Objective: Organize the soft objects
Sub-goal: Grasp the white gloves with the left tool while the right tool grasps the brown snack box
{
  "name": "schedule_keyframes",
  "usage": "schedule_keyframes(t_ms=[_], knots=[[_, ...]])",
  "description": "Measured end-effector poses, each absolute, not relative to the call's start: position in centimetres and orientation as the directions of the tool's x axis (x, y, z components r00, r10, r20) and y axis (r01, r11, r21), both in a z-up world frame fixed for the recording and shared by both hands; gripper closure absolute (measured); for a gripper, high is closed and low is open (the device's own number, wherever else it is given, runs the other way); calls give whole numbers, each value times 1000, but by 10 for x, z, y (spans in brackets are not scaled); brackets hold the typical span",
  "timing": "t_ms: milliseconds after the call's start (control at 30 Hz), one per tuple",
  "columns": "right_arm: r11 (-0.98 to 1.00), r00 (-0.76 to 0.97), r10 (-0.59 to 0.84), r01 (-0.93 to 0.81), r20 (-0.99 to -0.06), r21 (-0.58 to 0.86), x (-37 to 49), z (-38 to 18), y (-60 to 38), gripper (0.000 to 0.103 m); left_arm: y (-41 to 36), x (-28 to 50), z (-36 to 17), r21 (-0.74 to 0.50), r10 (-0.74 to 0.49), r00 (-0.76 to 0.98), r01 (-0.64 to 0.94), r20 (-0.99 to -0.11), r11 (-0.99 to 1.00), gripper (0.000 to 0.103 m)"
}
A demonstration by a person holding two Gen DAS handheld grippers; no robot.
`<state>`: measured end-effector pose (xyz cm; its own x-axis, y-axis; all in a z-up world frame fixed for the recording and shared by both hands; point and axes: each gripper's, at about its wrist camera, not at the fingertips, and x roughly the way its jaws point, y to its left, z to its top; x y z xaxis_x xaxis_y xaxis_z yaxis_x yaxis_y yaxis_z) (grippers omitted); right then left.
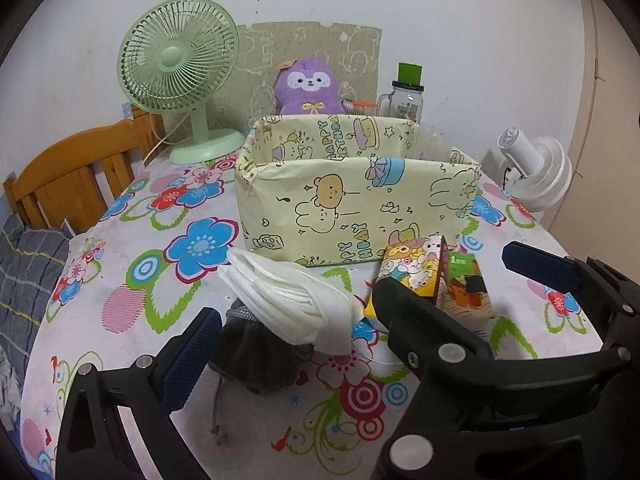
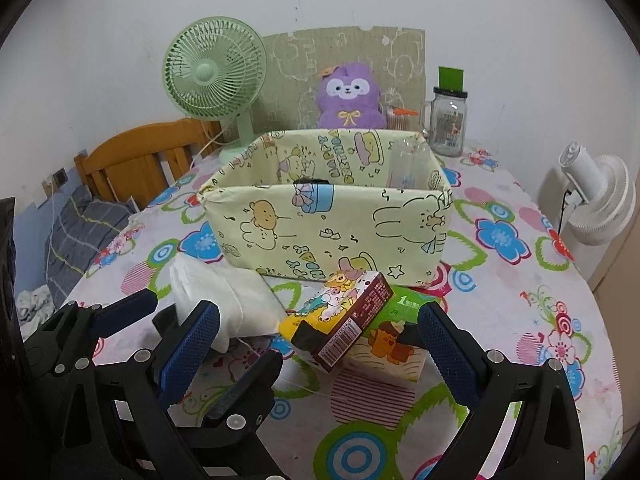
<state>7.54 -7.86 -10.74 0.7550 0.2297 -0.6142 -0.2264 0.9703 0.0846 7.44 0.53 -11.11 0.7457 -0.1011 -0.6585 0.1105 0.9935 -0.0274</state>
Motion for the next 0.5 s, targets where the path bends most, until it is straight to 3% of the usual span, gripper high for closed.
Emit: schedule_keyframes(t_ms=[500], knots=[[970,727,234,-223,-645,101,104,-121,-76,4,15,99,-123,-15,-54,726,60,-685,998,3]])
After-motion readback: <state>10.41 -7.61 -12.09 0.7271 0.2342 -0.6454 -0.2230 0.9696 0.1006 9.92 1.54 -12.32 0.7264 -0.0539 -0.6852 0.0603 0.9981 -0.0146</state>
